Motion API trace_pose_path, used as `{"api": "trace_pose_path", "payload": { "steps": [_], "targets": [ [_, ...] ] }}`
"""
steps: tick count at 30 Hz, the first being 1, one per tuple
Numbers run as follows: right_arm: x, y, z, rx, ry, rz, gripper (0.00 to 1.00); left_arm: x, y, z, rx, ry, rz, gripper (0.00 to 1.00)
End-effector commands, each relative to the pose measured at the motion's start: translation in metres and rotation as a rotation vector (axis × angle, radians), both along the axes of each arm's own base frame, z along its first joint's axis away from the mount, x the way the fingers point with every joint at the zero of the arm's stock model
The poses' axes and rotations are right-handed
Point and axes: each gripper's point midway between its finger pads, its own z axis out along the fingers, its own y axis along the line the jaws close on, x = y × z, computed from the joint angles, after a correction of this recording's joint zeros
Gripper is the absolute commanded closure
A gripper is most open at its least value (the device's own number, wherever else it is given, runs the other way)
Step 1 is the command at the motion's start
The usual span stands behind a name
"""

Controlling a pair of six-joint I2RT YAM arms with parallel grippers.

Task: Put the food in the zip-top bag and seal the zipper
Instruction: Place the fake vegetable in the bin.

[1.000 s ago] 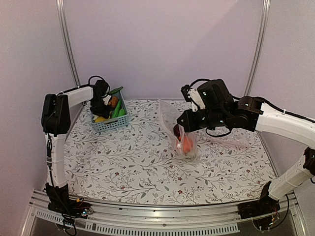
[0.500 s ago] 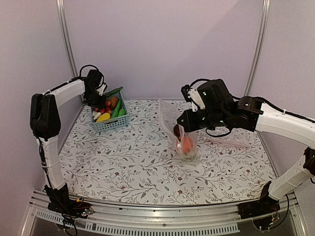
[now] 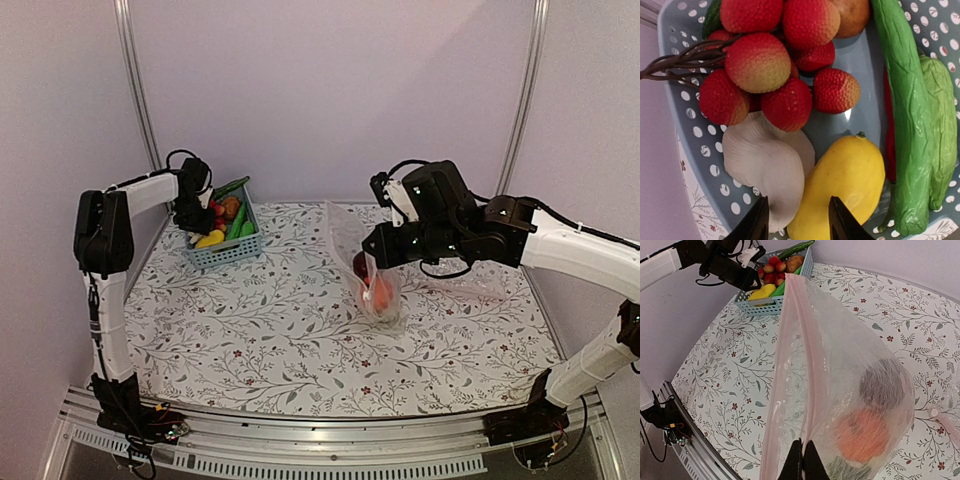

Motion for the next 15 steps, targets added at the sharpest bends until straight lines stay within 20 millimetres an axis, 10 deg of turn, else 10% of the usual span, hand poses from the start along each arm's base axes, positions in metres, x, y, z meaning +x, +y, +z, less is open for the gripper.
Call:
{"api": "trace_pose_path", "payload": {
  "steps": [1, 15],
  "targets": [
    [-0.002, -0.009, 0.01, 0.004, -0.022, -0.02, 1.0, 0.01, 0.01, -0.001, 0.032, -0.025, 0.028, 0.59],
    [-0.001, -0.007, 0.009, 0.002, -0.016, -0.018, 1.0, 0.009, 0.024, -0.019, 0.128, 0.019, 0.022, 0.73]
  ]
}}
